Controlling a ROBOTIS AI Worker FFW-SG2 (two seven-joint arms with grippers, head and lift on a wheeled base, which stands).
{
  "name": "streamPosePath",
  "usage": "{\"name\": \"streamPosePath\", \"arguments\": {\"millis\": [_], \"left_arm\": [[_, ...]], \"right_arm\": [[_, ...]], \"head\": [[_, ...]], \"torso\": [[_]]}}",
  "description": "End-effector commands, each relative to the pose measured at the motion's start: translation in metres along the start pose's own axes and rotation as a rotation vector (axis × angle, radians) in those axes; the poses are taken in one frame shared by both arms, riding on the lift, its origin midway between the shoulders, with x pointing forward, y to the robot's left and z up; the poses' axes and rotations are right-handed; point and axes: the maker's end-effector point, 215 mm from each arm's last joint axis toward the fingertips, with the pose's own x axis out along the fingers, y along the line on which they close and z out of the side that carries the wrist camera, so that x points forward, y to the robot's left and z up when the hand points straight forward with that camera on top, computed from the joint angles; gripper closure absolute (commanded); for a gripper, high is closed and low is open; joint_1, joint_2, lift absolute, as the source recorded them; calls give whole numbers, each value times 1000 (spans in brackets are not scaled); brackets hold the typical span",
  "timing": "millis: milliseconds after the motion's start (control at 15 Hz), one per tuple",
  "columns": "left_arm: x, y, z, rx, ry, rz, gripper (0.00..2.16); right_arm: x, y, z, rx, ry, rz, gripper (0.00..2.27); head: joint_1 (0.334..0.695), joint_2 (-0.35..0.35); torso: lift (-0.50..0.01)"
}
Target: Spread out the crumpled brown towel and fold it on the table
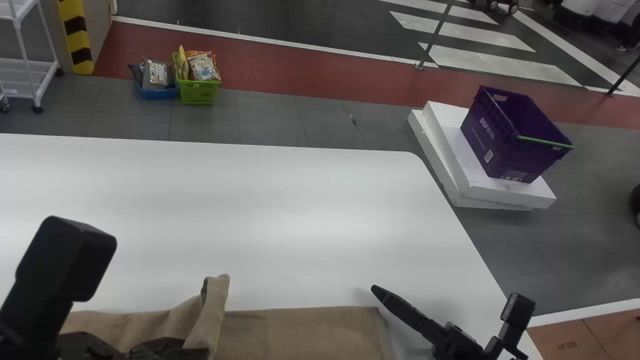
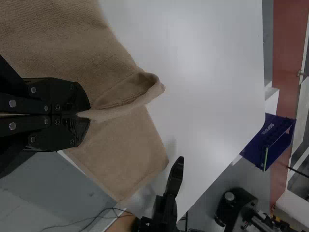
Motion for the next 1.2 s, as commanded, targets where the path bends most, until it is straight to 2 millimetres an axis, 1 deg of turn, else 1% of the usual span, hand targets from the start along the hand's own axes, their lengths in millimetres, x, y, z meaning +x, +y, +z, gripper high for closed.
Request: {"name": "streamPosePath", "arguments": {"millis": [0, 200, 333, 400, 467, 533, 733, 800, 867, 933, 1000, 1067, 1133], "left_arm": [[10, 2, -2, 0, 23, 6, 1366], [16, -6, -3, 19, 36, -5, 1366], [23, -8, -9, 16, 59, -14, 1352], [27, -8, -12, 13, 70, -18, 809], [29, -12, -12, 9, 70, -44, 56], [30, -16, -12, 2, 65, -71, -2], [27, -20, -5, -27, 34, -143, 53], [25, -18, -1, -30, 23, -147, 63], [22, -10, 5, -30, 8, -127, 63], [16, 2, 11, -37, -10, -103, 63], [7, 17, 18, -47, -37, -65, 63], [-7, 34, 27, -54, -76, -6, 63], [-20, 45, 34, -61, -114, 28, 63]], "right_arm": [[0, -5, -1, -5, 5, 0, 1129], [5, -8, -2, -12, 8, 0, 1129], [9, -9, -3, -19, 11, 1, 1129], [13, -8, -5, -16, 16, 6, 1129], [16, -8, -6, -16, 21, 8, 1129], [18, -7, -7, -17, 24, 12, 1129], [27, 1, -13, -6, 34, 31, 1129], [29, 6, -15, 0, 34, 37, 1129], [30, 13, -15, 11, 36, 44, 1129], [30, 19, -13, 12, 44, 47, 1052], [29, 29, -13, 9, 51, 54, 569], [28, 40, -12, 13, 65, 60, 46], [26, 50, -10, 20, 78, 65, -2]], "head": [[695, -350], [695, -350], [695, -350], [695, -350], [695, -350], [695, -350], [695, -350], [695, -350], [695, -350], [695, -350], [695, -350], [695, -350], [695, -350]], "torso": [[-127], [-127], [-127], [-127], [-127], [-127], [-127], [-127], [-127], [-127], [-127], [-127], [-127]]}}
